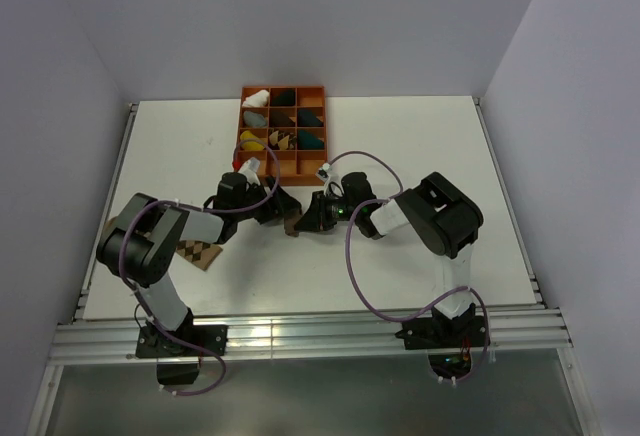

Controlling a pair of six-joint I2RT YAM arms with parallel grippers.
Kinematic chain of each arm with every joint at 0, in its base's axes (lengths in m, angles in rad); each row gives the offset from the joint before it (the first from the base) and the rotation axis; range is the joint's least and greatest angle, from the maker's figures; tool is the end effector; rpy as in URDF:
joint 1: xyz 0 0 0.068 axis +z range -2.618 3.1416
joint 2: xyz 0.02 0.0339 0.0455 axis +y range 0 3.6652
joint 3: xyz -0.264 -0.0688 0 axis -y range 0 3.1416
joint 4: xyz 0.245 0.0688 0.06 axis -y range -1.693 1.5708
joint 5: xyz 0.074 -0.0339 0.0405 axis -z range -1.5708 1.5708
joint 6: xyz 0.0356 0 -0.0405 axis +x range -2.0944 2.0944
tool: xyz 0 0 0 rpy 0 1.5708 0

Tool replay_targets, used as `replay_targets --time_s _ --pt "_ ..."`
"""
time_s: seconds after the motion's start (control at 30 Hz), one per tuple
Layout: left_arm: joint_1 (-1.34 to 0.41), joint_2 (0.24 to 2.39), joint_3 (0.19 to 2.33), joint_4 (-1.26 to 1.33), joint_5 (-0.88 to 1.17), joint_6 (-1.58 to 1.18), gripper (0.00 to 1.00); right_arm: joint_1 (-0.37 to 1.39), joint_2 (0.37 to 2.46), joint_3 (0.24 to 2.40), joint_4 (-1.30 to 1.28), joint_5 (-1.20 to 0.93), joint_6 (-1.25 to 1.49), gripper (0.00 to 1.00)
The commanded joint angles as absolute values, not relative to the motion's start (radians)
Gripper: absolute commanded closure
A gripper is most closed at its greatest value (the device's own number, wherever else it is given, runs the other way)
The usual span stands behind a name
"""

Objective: Roll the socks
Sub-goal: Pick up the sock at the center of the board.

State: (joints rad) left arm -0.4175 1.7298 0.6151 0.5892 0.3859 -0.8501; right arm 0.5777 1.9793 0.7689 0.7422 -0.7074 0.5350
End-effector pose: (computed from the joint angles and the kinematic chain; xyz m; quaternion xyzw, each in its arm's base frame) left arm 0.2835 -0.1404 0.1270 -0.0890 0.8511 -0.4240 0.2964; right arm 0.2869 0.2147 0.1021 -0.1984 0.7951 0.5100 0.2614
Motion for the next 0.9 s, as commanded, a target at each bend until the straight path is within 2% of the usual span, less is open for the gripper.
replay_targets --time_s 0.0,0.87 --pt "-0.408 1.769 0.601 0.594 0.405 -0.818 0.27 0.563 2.006 0.773 0.718 -0.676 0.52 1.0" --pt "-0.41 1.861 0.65 0.575 0.44 -0.824 0.29 0.515 2.08 0.769 0.819 -0.776 0.6 1.0"
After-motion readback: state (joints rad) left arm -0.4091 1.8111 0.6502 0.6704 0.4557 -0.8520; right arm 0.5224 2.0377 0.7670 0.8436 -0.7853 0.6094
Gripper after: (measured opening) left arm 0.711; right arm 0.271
